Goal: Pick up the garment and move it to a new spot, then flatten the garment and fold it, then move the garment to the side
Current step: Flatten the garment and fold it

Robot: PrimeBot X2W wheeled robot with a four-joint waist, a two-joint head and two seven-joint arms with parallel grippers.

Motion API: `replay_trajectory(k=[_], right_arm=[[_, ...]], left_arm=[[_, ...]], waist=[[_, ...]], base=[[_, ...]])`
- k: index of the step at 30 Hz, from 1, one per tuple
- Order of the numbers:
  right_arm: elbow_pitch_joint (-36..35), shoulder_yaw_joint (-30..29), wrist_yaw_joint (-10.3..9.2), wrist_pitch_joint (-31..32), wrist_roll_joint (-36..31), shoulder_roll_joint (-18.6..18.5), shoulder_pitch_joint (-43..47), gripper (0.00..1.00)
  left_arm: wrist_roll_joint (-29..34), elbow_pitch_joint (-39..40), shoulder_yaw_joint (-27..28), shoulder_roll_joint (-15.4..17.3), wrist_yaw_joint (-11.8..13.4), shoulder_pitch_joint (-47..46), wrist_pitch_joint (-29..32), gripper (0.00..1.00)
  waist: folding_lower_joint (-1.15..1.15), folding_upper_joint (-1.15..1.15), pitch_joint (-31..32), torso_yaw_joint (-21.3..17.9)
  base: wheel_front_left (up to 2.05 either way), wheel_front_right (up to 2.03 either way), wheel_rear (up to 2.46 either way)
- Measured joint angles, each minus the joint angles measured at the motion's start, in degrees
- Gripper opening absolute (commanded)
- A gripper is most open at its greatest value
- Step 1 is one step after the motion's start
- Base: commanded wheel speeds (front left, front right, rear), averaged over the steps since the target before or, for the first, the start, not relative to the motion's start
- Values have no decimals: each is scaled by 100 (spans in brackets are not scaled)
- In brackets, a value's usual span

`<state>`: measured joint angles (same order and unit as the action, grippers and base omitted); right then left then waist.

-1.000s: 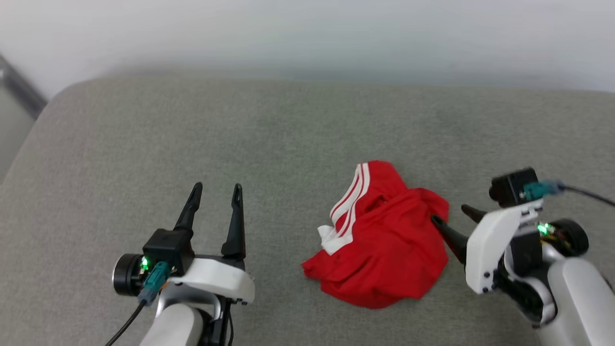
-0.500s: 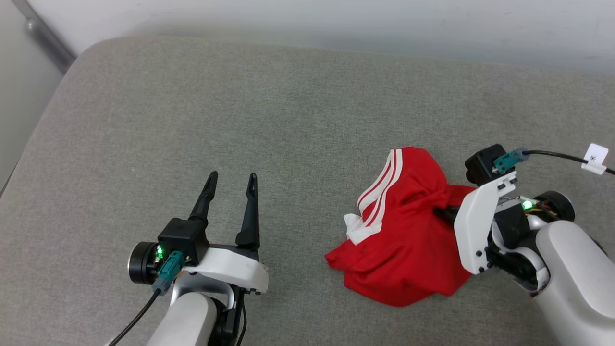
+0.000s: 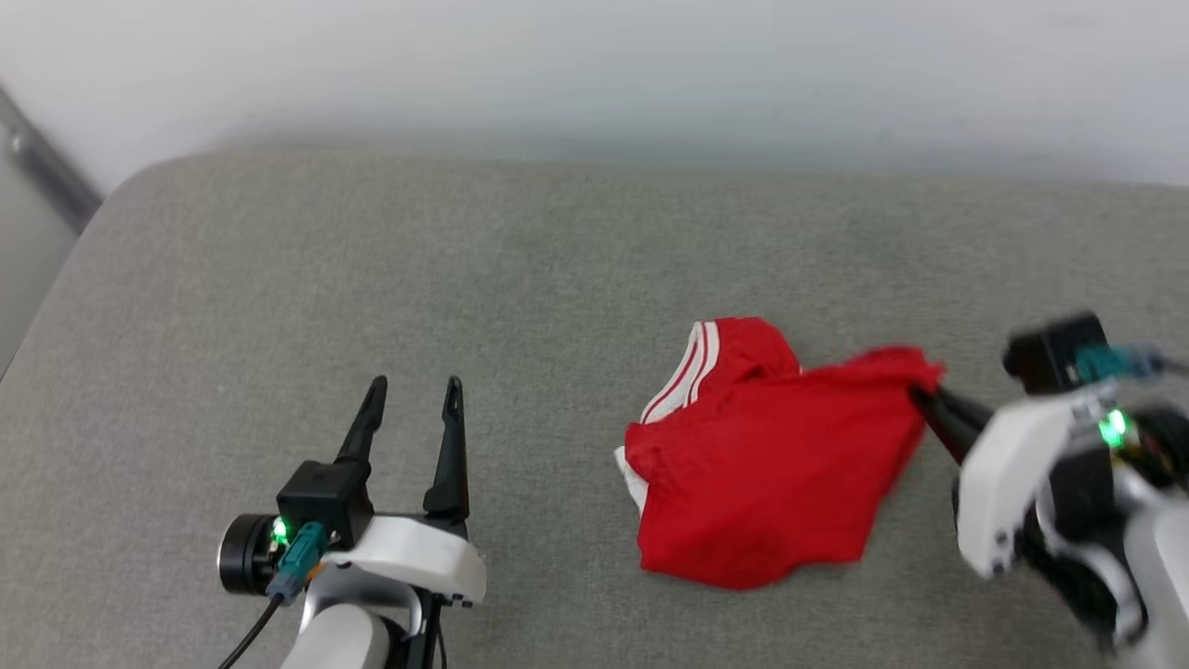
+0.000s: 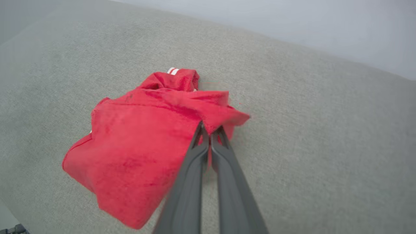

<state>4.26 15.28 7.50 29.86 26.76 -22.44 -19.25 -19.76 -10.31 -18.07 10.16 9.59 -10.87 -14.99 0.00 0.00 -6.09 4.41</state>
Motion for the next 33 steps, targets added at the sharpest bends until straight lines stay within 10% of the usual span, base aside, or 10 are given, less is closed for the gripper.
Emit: replay_trajectory(k=[10, 11, 13, 23, 33], right_arm=[[-509, -1060, 0, 237, -368, 1066, 2924, 5], [-423, -1051, 0, 222, -392, 1167, 3049, 16], [-218, -1047, -1, 131, -415, 1315, 3184, 100], [-498, -1295, 0, -1384, -460, 1528, 2714, 100], [210, -1637, 0, -588, -112, 814, 1189, 100]], left_arm=[[-166, 29, 122, 116, 56, 411, 41, 100], [-169, 31, 126, 127, 58, 423, 67, 100], [-192, 36, 131, 156, 74, 476, 91, 100], [-268, 69, 142, 203, 120, 586, 170, 100], [-200, 218, -18, 129, 143, 292, 170, 100]], waist=[[-1, 0, 416, -377], [-1, 0, 439, -401], [-1, 0, 478, -446], [-1, 0, 521, -614], [0, 0, 196, -483]], base=[[0, 0, 0], [0, 0, 0], [0, 0, 0], [0, 0, 0], [0, 0, 0]])
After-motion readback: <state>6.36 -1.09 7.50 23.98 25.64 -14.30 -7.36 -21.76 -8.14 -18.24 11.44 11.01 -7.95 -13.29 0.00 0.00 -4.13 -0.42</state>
